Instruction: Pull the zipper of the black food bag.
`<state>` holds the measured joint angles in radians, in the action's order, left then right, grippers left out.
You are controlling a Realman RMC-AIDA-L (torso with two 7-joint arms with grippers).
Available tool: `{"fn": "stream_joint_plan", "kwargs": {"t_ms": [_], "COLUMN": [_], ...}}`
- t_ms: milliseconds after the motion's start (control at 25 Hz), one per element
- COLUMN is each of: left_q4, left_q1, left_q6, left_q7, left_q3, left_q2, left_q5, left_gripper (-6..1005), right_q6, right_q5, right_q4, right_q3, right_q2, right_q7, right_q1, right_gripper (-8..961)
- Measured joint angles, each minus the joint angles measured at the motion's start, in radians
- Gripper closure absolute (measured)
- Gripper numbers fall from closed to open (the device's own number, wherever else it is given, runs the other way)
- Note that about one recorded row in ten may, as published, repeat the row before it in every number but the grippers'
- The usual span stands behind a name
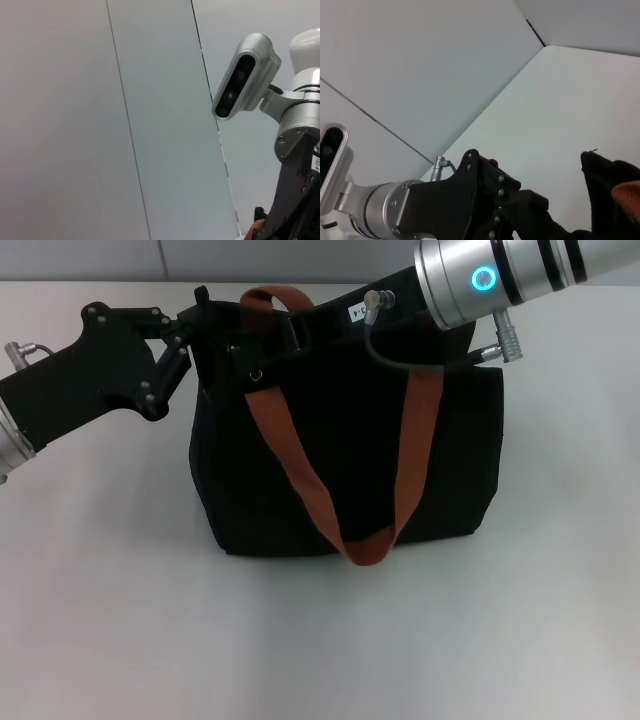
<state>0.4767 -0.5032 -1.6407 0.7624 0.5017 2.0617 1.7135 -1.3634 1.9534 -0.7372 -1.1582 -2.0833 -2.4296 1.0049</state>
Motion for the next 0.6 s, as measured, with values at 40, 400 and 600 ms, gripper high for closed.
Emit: {"fn": "stream_joint_plan", "kwargs": {"t_ms": [40,400,600], "left_q4": [0.0,-0.002,-0.003], "left_q1": [0.0,0.003,0.007], "left_q6": [0.0,-0.001,-0.003], "left_q7": [0.0,0.0,0.0], "left_q3": [0.0,-0.014,-0.015], "left_q2": [0.0,-0.001,-0.003], "left_q5": [0.0,0.0,-0.004], "left_gripper": [956,955,954], "right_q6": [0.0,-0.01,-0.014], "right_q5": [0.001,0.054,0.07], "right_q4": [0.0,-0.058,-0.084], "right_q3": [0.0,-0.011,-0.012], "right_q2": [0.0,0.0,0.0], "right_q7": [0.002,-0.029,-0.049], "right_q1": [0.0,-0.007,-0.019], "right_gripper": [943,954,955]}}
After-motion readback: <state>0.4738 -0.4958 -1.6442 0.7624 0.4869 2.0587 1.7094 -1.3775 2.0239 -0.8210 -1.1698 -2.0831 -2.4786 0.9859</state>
